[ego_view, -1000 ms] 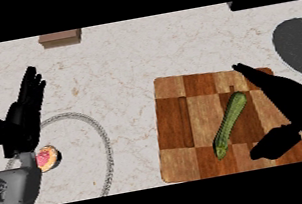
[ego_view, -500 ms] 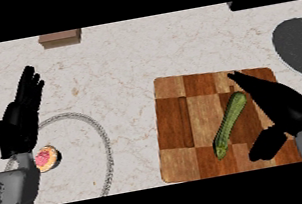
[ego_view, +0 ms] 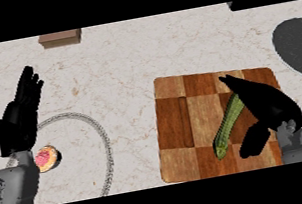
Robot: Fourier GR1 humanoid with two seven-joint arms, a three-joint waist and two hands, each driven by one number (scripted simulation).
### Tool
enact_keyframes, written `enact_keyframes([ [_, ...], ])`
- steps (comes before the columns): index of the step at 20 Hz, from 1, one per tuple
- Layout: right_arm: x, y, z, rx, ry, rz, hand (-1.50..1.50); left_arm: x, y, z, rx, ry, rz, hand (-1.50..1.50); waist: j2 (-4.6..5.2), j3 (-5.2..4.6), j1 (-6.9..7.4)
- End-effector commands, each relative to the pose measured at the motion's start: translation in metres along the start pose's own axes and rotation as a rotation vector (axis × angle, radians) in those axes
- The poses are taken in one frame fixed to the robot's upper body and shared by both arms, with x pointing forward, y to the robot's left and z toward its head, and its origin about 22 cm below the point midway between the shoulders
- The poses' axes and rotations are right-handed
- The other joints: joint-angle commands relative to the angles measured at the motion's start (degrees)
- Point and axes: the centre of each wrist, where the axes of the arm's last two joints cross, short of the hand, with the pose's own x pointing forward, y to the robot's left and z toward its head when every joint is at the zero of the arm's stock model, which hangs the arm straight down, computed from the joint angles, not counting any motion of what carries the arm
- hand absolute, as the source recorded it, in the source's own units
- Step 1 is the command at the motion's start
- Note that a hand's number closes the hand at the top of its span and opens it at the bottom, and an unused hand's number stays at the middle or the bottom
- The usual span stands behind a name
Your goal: Pick the squash from the cutting board and place it in the pan
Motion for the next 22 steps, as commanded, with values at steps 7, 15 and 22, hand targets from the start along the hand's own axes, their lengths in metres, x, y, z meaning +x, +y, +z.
enact_keyframes([
  [7,-0.009,0.025,-0.028,0.077,0.056,0.041,-1.50,0.012,-0.015,-0.005,0.009,-0.003,0.000,0.00,-0.03,0.01,-0.06],
  [15,-0.002,0.029,-0.037,0.143,-0.084,0.052,1.50,-0.002,-0.008,-0.001,-0.010,0.007,0.007,0.00,0.02,0.00,-0.02],
  [22,-0.009,0.050,-0.041,0.109,-0.101,0.106,1.50,0.022,-0.005,-0.016,0.007,0.005,-0.005,0.00,-0.01,0.01,-0.13],
])
